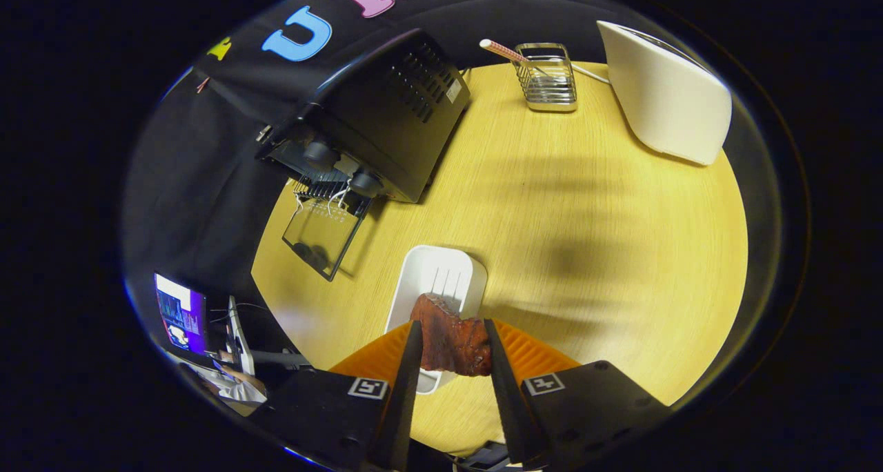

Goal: Open the toaster oven, put the food inside, and close the toaster oven door.

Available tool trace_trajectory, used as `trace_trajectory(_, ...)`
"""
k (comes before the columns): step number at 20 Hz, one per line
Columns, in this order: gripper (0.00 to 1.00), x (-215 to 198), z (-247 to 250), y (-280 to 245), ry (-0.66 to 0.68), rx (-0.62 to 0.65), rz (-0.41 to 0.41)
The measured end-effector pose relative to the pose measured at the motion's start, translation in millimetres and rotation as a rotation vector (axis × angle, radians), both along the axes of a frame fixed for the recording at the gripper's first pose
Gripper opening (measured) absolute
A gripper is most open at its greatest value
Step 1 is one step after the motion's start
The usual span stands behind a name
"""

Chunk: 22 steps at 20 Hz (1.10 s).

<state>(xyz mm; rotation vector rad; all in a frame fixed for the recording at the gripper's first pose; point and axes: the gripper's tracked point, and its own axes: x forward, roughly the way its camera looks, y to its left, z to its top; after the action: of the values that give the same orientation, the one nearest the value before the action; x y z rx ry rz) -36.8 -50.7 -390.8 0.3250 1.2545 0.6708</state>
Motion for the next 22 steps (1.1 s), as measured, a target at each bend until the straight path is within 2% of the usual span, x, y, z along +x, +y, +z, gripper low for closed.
trace_trajectory(2, 0.49, -0.6, 1.0, 2.2, 0.012, 0.026, -0.004)
trace_trajectory(3, 0.35, -0.6, 5.1, 5.9, 0.015, 0.055, -0.011)
trace_trajectory(4, 0.31, -1.8, 10.8, 7.2, 0.024, 0.072, -0.011)
trace_trajectory(5, 0.23, -5.5, 8.9, 4.4, 0.020, 0.055, -0.001)
trace_trajectory(7, 0.22, -12.8, 11.8, 6.3, 0.031, 0.048, 0.027)
trace_trajectory(10, 0.17, -12.5, 17.3, 4.5, -0.030, 0.011, 0.043)
trace_trajectory(12, 0.14, -13.1, 29.0, 1.7, -0.046, 0.009, 0.016)
trace_trajectory(18, 0.14, -8.4, 87.1, 7.3, -0.145, 0.057, -0.102)
trace_trajectory(22, 0.14, -23.4, 129.0, 34.5, -0.216, 0.064, -0.111)
